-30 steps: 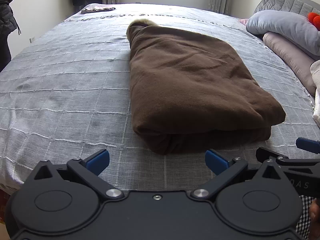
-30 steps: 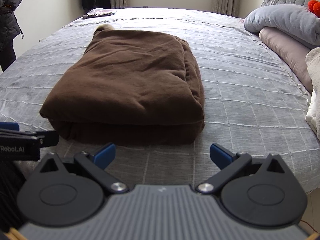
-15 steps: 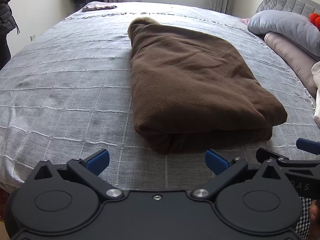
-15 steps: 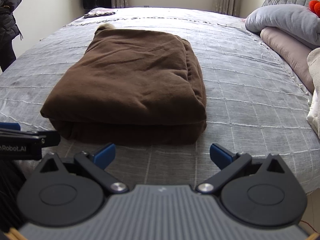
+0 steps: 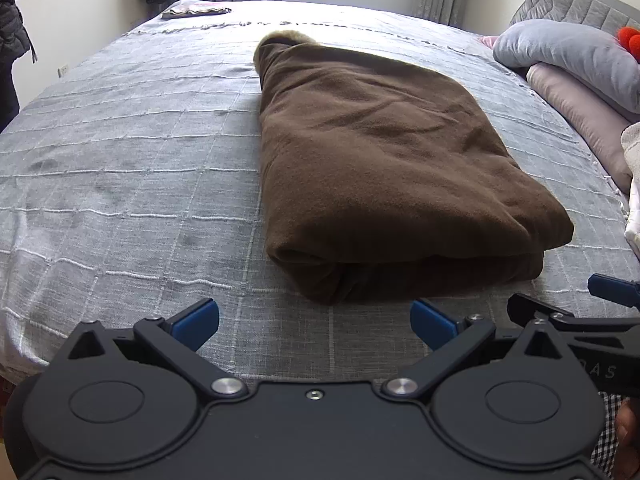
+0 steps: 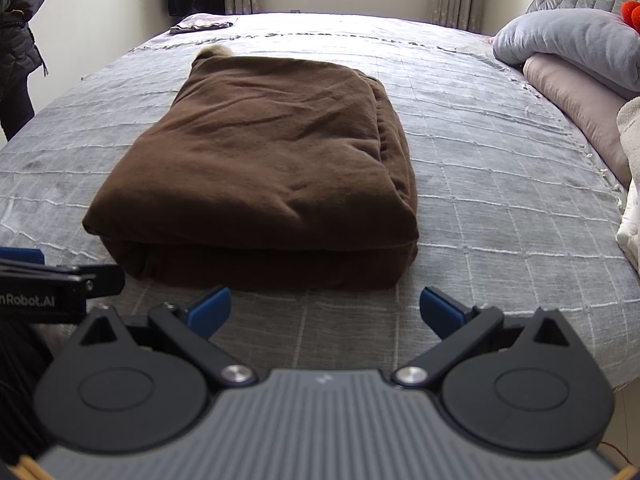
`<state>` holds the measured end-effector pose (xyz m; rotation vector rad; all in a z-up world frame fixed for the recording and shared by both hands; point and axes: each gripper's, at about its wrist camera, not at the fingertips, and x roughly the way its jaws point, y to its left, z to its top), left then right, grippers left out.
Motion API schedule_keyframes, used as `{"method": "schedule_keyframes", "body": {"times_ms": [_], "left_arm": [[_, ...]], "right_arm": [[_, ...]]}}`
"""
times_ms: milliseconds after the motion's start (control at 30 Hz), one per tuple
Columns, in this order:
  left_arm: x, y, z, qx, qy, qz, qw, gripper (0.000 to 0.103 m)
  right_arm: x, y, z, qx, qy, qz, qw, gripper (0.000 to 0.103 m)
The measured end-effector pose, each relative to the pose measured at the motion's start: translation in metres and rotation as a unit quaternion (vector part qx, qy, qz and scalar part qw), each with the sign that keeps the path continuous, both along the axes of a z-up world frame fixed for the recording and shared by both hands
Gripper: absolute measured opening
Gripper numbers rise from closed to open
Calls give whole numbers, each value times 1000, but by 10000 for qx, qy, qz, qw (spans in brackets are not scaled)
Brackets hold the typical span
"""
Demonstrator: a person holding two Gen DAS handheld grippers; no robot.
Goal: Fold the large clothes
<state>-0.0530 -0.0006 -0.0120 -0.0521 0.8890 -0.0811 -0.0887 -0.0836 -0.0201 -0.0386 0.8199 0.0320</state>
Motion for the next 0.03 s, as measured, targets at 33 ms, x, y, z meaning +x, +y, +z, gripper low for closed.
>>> {"method": "schedule_keyframes", "body": {"times_ms": [33], "left_arm": [[0,0,0,-13,6,-16,10000,103]], "right_arm": [[1,0,0,1,4,7,10000,103]]}}
